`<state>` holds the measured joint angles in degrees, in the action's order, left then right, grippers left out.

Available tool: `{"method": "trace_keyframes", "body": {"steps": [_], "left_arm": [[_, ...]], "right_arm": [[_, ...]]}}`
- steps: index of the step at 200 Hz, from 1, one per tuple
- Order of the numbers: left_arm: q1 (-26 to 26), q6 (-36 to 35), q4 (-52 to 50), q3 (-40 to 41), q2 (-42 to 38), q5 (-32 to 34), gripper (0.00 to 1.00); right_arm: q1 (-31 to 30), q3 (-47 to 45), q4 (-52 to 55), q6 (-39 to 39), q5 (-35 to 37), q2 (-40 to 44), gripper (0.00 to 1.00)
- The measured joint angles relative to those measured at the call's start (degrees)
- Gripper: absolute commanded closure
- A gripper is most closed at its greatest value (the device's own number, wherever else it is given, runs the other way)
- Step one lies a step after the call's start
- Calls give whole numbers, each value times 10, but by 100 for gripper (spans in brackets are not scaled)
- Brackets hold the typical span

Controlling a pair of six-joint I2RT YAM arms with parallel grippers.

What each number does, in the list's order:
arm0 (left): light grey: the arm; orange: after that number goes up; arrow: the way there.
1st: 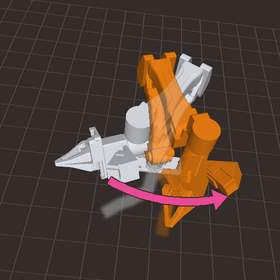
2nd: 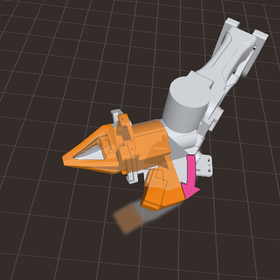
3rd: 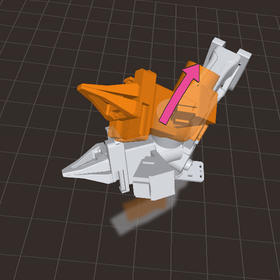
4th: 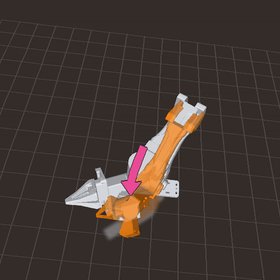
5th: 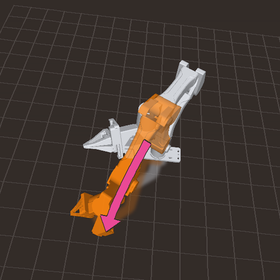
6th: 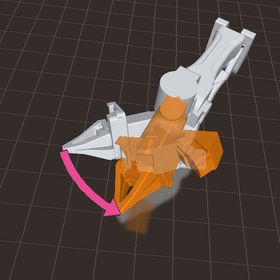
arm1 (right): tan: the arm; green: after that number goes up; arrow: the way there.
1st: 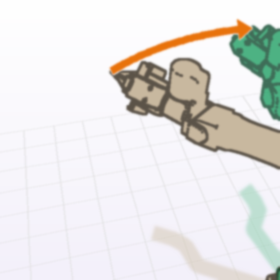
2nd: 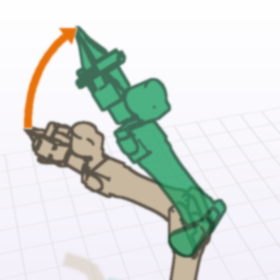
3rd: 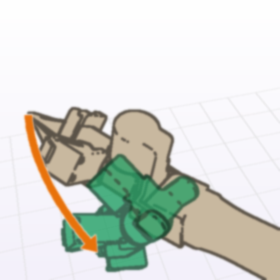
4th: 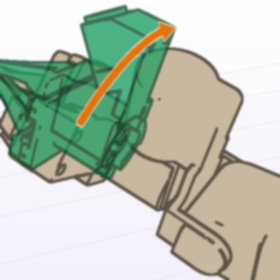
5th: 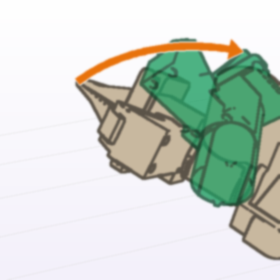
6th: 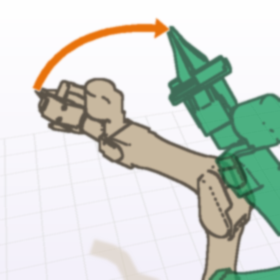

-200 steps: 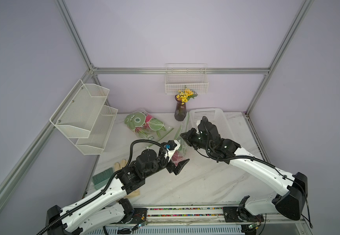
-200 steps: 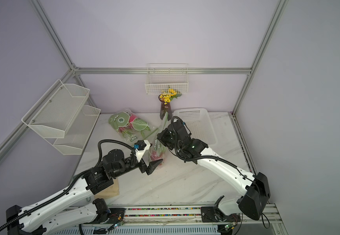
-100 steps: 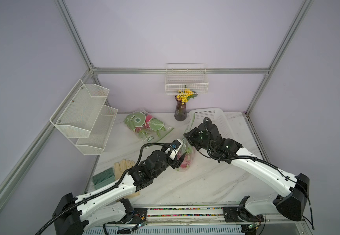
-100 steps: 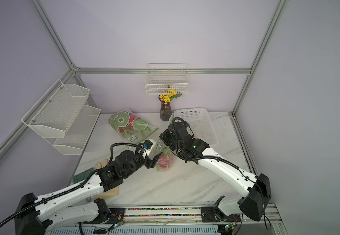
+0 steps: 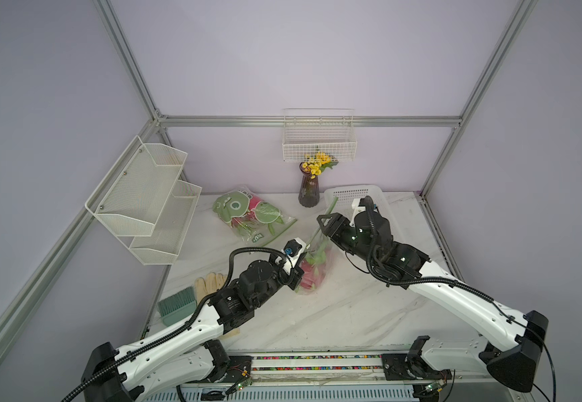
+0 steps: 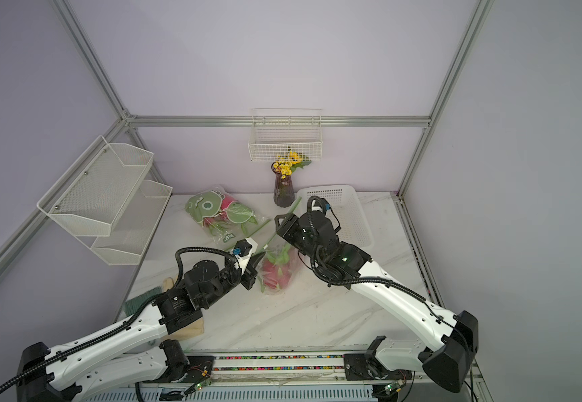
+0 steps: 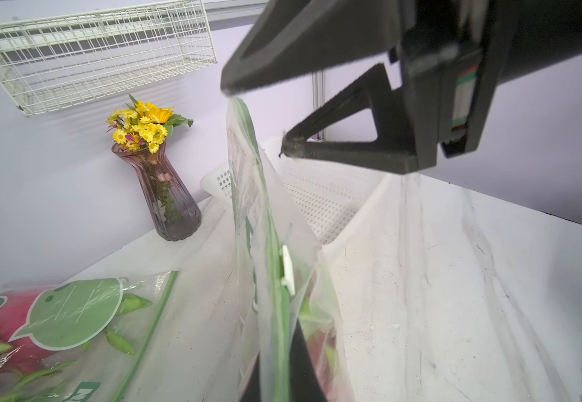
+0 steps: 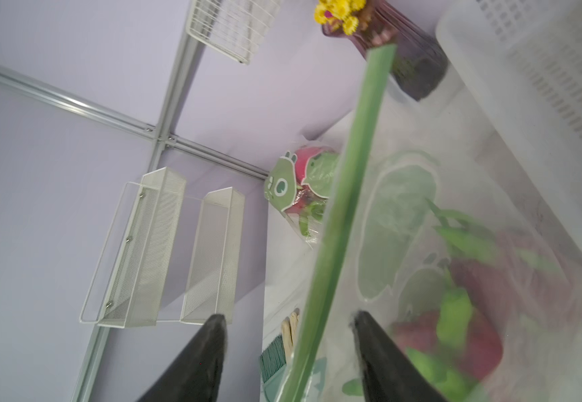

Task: Open the zip-top bag and take out the dragon fruit
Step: Pick up the zipper food storage bag at the center of the board.

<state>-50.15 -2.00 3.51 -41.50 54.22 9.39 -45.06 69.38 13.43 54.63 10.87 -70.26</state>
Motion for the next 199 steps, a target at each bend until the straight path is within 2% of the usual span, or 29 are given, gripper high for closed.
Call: {"method": "trace_keyframes", "body": {"steps": [48, 54, 65, 105, 138, 151, 199], "left_arm": [[74, 25, -99, -87, 0, -136, 100], [83, 29, -113, -99, 1, -158, 100], [98, 35, -133, -122, 4, -196, 100], [136, 44, -199, -196, 26, -313, 100], [152, 43, -246, -223, 47, -381, 100], [156, 41, -263, -228, 54, -402, 100], [164, 37, -294, -250, 79, -455, 100]], "right_arm": [[0, -67, -106, -385, -80, 97, 40], [0, -70, -109, -429, -93, 102, 38], [0, -74, -110, -506, -112, 104, 27], [0, -98, -109, -732, -172, 102, 25], [0, -124, -106, -849, -195, 105, 29], [0, -123, -105, -883, -195, 104, 34], [0, -120, -89, -961, -193, 99, 45]]}}
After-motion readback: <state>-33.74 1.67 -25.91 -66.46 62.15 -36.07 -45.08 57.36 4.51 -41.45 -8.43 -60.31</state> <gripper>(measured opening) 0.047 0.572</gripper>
